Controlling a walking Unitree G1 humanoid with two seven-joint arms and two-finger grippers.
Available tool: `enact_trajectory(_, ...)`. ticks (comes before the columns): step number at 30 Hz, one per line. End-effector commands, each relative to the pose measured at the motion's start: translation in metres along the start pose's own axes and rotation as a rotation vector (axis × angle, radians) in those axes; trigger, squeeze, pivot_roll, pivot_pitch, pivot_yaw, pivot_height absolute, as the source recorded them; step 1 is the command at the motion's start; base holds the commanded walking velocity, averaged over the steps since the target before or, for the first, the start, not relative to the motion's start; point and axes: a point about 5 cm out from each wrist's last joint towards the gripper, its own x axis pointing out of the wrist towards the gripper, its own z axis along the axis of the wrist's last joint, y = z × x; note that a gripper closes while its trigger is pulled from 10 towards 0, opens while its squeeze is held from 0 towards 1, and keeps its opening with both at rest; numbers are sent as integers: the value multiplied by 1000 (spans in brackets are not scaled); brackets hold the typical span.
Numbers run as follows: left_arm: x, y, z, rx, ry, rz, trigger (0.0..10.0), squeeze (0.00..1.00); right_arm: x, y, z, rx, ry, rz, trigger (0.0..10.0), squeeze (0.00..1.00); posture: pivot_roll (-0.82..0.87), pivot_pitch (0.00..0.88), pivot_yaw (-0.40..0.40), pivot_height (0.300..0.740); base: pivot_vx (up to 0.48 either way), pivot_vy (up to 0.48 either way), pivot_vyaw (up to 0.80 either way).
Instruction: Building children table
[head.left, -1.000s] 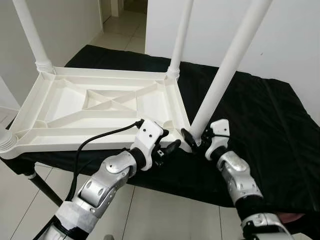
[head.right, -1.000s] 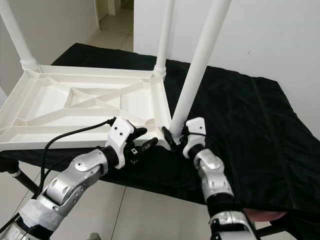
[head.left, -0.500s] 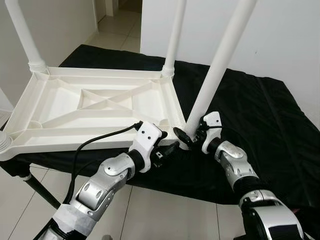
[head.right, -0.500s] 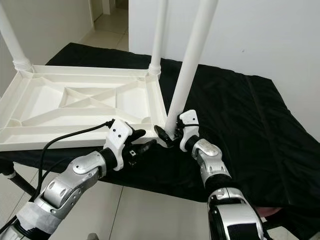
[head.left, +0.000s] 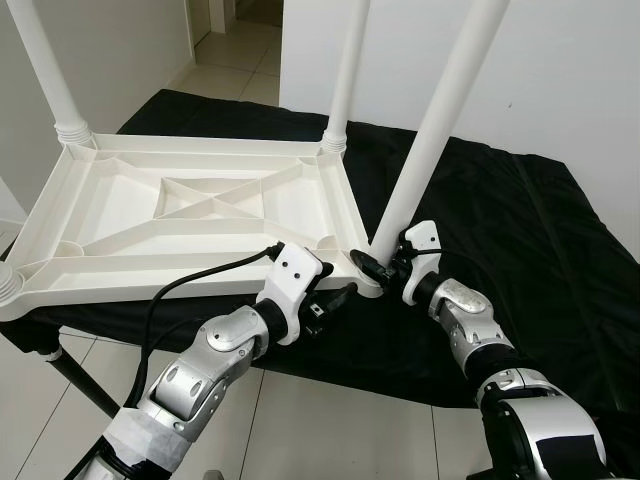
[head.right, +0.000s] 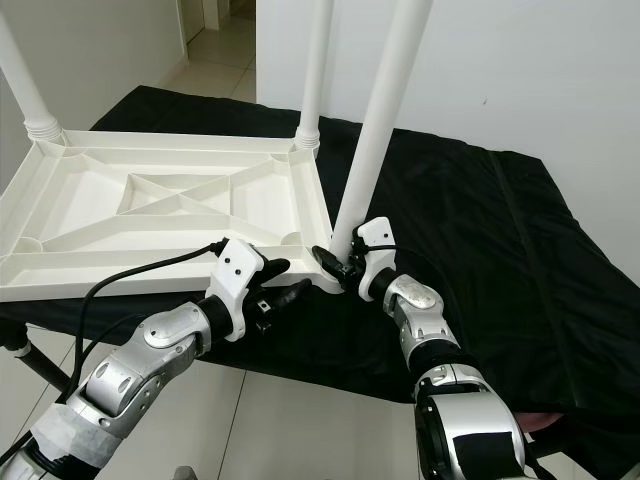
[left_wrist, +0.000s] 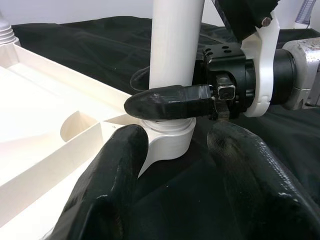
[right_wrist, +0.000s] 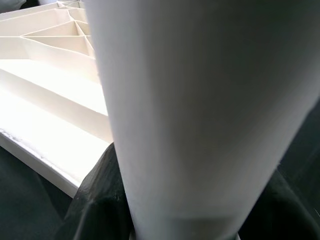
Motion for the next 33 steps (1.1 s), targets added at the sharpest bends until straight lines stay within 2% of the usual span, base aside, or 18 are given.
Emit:
enact_trajectory(1, 1, -9, 0, 2, 7, -137, 10000, 0, -7, 3, -16, 33, 44, -29, 10000, 0, -9, 0, -84, 740, 0, 0, 0)
enact_trajectory(3, 1, -9, 0, 2, 7, -138, 10000, 0, -7, 4, -17, 35, 41, -41, 10000, 0, -9, 0, -84, 740, 0, 0, 0)
enact_trajectory(11, 2, -10, -1, -4, 4, -138, 10000, 0, -7, 4, -21, 20, 53, -224, 10000, 0, -19, 0, -90, 740, 0, 0, 0)
enact_trajectory(12, 2, -10, -1, -5, 4, -138, 10000, 0, -7, 4, -21, 26, 48, -267, 10000, 0, -22, 0, -92, 740, 0, 0, 0)
enact_trajectory(13, 3, -10, -1, -5, 3, -138, 10000, 0, -7, 5, -21, 38, 40, -373, 10000, 0, -22, 0, -93, 740, 0, 0, 0)
enact_trajectory(14, 3, -10, -1, -5, 2, -138, 10000, 0, -8, 5, -21, 44, 39, -403, 10000, 0, -22, 0, -93, 740, 0, 0, 0)
enact_trajectory(18, 3, -10, -1, -5, 2, -137, 10000, 0, -8, 5, -22, 47, 40, -415, 10000, 0, -22, 0, -93, 740, 0, 0, 0)
enact_trajectory(20, 4, -10, 0, -2, -2, -138, 10000, 0, -7, 15, -26, 65, 37, -456, 10000, 0, -24, 0, -95, 740, 0, 0, 0)
enact_trajectory(21, 6, -10, 0, 1, -4, -140, 10000, 0, -7, 22, -32, 96, 59, -543, 10000, 0, -22, 0, -94, 740, 0, 0, 0)
enact_trajectory(23, 6, -10, 0, 1, -4, -140, 10000, 0, -7, 22, -32, 96, 59, -543, 10000, 0, -22, 0, -94, 740, 0, 0, 0)
enact_trajectory(27, 6, -8, 1, 11, -3, -150, 10000, 0, -9, 35, -39, 120, 71, -725, 10000, 0, -18, 0, -96, 740, 0, 0, 0)
enact_trajectory(29, 6, -8, 2, 13, -3, -150, 10000, 0, -8, 38, -39, 128, 71, -744, 10000, 0, -18, 0, -96, 740, 0, 0, 0)
enact_trajectory(31, 6, -7, 2, 13, -4, -150, 10000, 0, -3, 49, -37, 137, 61, -701, 10000, 0, -18, 0, -96, 740, 0, 0, 0)
enact_trajectory(33, 6, -8, 2, 12, -3, -158, 10000, 0, -3, 52, -35, 137, 47, -677, 10000, 0, -20, 0, -88, 740, 0, 0, 0)
